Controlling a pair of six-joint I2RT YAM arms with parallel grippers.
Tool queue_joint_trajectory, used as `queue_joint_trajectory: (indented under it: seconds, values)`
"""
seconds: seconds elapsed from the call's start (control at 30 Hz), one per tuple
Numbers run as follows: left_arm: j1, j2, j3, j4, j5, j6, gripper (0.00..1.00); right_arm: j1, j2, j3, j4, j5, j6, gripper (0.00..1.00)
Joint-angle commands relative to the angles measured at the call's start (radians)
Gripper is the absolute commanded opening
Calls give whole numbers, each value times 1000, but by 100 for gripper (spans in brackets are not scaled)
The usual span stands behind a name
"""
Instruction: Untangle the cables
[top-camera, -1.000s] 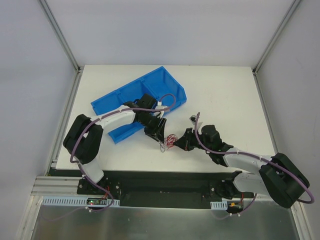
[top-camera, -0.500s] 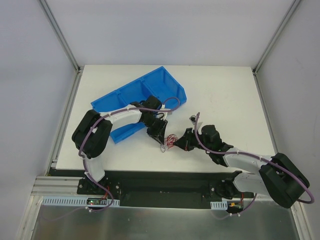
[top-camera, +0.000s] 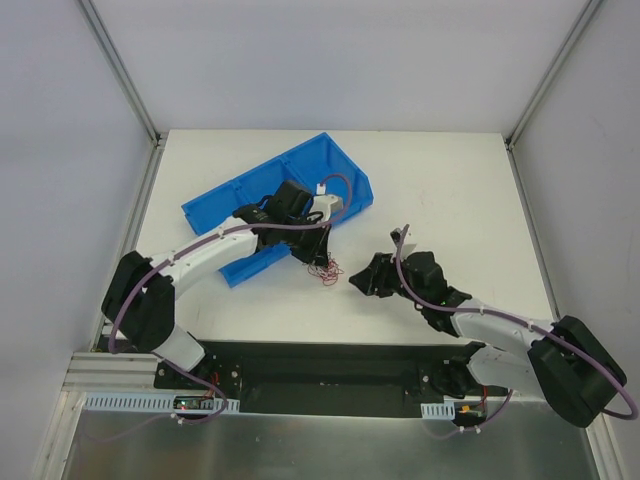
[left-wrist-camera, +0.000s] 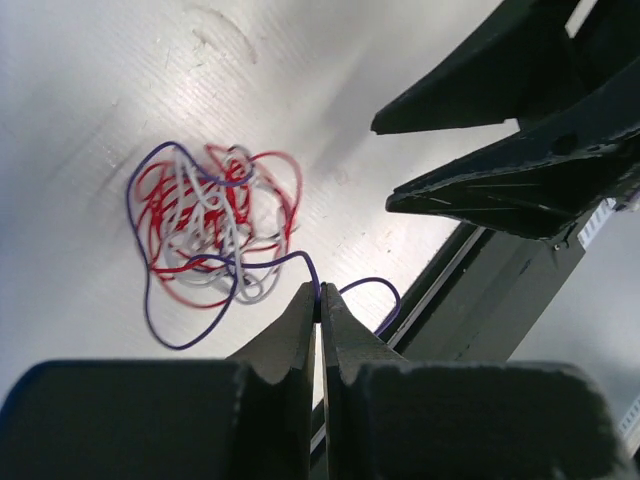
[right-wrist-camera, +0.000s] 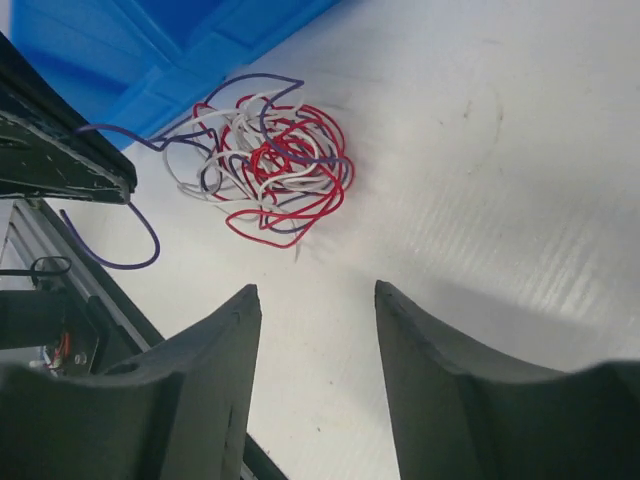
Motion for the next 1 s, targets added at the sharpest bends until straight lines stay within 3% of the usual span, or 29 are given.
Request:
queue_joint_trajectory:
  seconds: [0.0,0.07,0.17,0.6,0.67,0.97]
  values:
    - [-12,-74,-27,48,9,19,0,10,-45,-24,167,-50,-52,59]
    - [-15,-80,-28,52,30,13,0,20,-54,-26,199,-55,-70,69]
    - [-15,-84,-30,64,62,2,0,43,-25,-9,233,-6,-70,75]
    - [-15,-158,-68,150,171,-9,0,59,272,111,359,-42,-15,75]
    - [-13,-176,-73,163,174,-1,0,59,303,137,313,-32,-4,70]
    - [-13,-380,-157,265,122,71,0,72,412,255,158,-33,-4,27]
